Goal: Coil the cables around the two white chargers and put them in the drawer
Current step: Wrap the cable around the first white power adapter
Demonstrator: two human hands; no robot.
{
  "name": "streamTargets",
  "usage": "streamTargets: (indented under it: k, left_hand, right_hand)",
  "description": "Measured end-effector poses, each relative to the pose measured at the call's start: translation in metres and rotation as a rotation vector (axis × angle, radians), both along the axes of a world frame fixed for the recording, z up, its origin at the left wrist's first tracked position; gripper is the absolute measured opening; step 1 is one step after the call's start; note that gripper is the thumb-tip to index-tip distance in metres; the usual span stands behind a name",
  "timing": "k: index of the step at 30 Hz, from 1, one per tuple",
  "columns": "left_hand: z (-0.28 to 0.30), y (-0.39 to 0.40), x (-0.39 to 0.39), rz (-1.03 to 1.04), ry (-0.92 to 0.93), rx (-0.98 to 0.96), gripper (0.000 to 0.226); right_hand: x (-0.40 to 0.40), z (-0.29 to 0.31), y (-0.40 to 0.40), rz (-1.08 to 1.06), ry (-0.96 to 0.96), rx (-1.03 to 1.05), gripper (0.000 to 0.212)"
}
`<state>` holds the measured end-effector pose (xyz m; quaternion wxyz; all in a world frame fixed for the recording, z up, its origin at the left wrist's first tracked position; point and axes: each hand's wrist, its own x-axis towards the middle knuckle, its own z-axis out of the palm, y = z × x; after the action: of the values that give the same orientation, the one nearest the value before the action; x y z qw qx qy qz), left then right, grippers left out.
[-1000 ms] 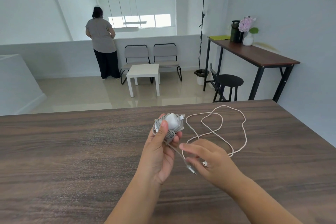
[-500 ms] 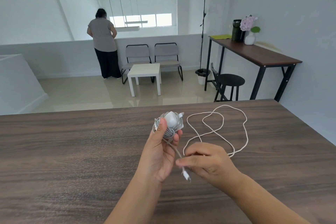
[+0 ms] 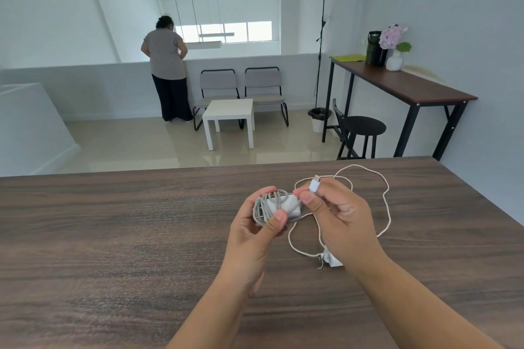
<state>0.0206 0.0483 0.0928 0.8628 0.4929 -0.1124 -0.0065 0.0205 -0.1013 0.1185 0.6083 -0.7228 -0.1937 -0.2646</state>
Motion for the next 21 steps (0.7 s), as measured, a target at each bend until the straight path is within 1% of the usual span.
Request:
streamTargets:
  k: [5, 8, 11, 13, 16, 18, 21]
  left_hand:
    - [0.001, 0.003, 0.001, 0.034, -0.06, 0.044, 0.043]
    - [0.002, 0.004, 0.0, 0.073, -0.164, 0.139, 0.046]
    - [0.003, 0.005, -0.001, 0.111, -0.23, 0.164, 0.048]
    - [0.002, 0.006, -0.001, 0.12, -0.254, 0.168, 0.048]
    - [-0.001, 0.003, -0.001, 0.142, -0.302, 0.21, 0.048]
    - [-0.002, 0.002, 0.0, 0.163, -0.337, 0.229, 0.048]
    - [-0.001, 0.003, 0.0, 0.172, -0.375, 0.253, 0.046]
  right_hand:
    - [-0.001, 0.007, 0.005, -0.022, 0.125, 0.058, 0.012]
    - [0.0, 0.01, 0.005, -0.067, 0.182, 0.108, 0.012]
    - [0.0, 0.014, 0.005, -0.039, 0.283, 0.241, 0.009]
    - [-0.003, 0.018, 0.003, -0.024, 0.326, 0.289, 0.009]
    - [-0.006, 0.027, 0.0, -0.053, 0.317, 0.281, 0.015]
    - [-0.007, 0.029, -0.002, -0.099, 0.301, 0.229, 0.017]
    - [-0.008, 0.027, -0.007, -0.154, 0.312, 0.155, 0.014]
